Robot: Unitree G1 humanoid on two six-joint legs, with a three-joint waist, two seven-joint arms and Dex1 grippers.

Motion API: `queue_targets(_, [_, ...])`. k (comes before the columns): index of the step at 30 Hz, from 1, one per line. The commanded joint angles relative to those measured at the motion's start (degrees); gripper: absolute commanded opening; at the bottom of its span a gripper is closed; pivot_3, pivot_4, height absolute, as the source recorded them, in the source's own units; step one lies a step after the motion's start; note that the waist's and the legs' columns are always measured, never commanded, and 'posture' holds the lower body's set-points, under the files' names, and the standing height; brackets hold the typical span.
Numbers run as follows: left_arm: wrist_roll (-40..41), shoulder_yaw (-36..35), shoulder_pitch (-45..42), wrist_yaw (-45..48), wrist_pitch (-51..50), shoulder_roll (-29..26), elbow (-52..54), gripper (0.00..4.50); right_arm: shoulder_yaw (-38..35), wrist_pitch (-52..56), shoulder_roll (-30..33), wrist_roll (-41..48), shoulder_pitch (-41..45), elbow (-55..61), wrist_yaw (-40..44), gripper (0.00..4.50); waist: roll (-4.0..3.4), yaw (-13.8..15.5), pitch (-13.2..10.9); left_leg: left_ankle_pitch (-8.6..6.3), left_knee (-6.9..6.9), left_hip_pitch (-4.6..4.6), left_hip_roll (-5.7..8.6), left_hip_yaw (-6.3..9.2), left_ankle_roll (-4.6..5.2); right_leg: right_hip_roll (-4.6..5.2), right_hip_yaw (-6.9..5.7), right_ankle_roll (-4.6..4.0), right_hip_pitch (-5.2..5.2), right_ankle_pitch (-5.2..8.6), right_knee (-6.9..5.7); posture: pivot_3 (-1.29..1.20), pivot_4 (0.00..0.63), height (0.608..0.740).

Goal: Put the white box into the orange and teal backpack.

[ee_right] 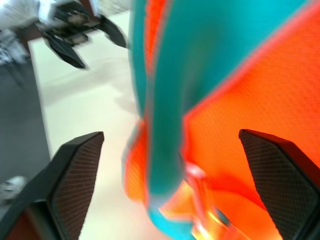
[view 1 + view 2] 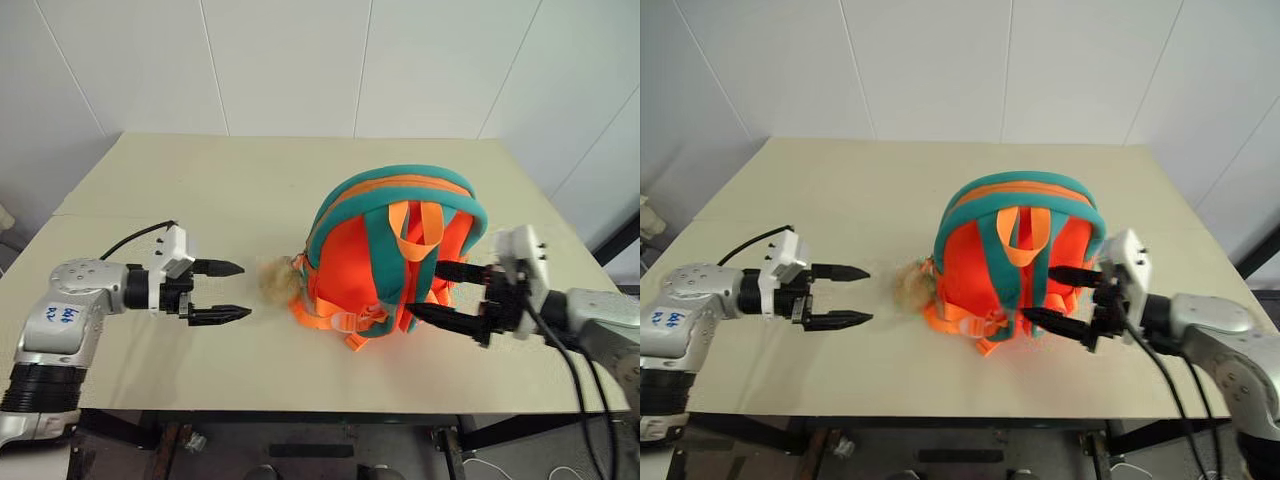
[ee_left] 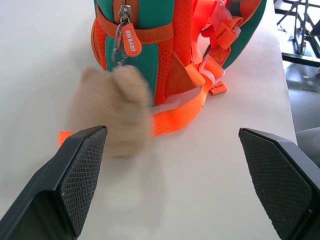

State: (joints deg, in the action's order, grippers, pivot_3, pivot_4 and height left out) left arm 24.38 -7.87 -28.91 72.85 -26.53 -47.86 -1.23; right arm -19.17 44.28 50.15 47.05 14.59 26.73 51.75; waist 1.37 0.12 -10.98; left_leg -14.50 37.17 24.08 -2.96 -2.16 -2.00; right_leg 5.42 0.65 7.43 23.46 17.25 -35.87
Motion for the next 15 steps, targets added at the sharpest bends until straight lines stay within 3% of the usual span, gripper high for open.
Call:
queue_targets(1, [2.4,-2.29,-0.67,-0.63,0.28,-0.85,2.52,4.5,-5.91,-5.67,2.81,-2.32,-4.45,-2.42,5.78,4.46,0.01,-0.03,0.0,0.01,0.0,0.0,0.0,0.0,0.0,-0.01,-0.01,-0.02,0.0,-0.02,-0.01,0.0,0.15,0.74])
queue_targets(6, [2.09,-1.03,-3.26,-2.62,0.95,0.44,2.19,4.5,-7.18,-13.61,3.98,-7.44,-6.75,-8.31,9.42,4.46,0.01,-0.38,0.0,0.02,0.02,-0.05,0.0,-0.02,-0.01,-0.02,0.03,0.0,-0.02,-0.04,-0.04,0.0,0.15,0.74])
queue_targets(15, [2.69,0.24,-1.25,-1.51,0.55,-0.5,4.57,4.5,-1.66,-24.82,2.0,-14.44,-4.85,-15.9,12.25,4.46,0.01,-0.32,0.0,0.03,-0.01,-0.08,-0.01,-0.03,-0.04,-0.04,0.05,0.02,-0.01,-0.06,-0.05,0.0,0.15,0.74])
